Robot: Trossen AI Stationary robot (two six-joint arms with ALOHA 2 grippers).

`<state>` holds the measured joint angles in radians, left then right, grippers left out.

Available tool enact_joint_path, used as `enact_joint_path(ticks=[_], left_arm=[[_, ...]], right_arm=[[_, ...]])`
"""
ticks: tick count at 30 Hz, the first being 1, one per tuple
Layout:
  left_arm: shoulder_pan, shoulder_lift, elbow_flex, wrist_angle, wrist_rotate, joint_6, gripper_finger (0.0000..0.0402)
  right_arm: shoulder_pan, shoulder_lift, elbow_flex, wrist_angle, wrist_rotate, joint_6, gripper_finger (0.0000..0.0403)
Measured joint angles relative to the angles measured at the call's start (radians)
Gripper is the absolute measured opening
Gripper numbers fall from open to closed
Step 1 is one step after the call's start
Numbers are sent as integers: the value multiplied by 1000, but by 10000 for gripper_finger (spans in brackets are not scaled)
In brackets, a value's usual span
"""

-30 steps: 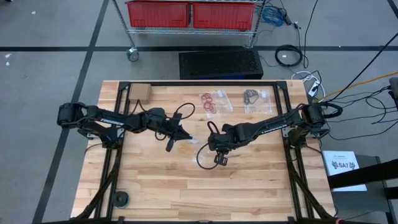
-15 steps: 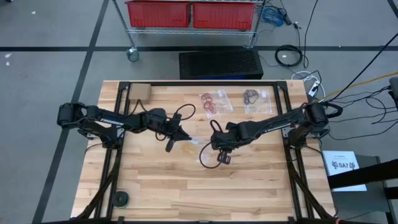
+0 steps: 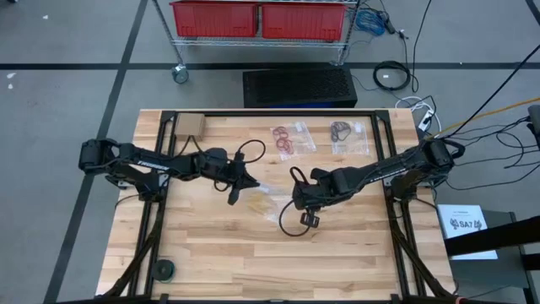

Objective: Sort rubber bands
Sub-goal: Close the top left transparent zip lock bag, then adjust all the transparent zip lock bag to the center table

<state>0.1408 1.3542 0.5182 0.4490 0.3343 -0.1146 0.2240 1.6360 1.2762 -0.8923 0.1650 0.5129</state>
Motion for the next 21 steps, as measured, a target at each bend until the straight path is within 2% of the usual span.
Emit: enact_joint_path(ticks=[6, 14, 21], left_arm=[[-22, 7, 0, 7, -52, 47, 56], [-45, 7, 0, 14, -89, 45, 136], [-26, 0, 0, 10, -97, 45, 155]], right_arm=[[9, 0, 0, -1, 0, 0, 0], [7, 0, 0, -3, 0, -1, 0], [14, 0, 0, -27, 45, -5, 0]])
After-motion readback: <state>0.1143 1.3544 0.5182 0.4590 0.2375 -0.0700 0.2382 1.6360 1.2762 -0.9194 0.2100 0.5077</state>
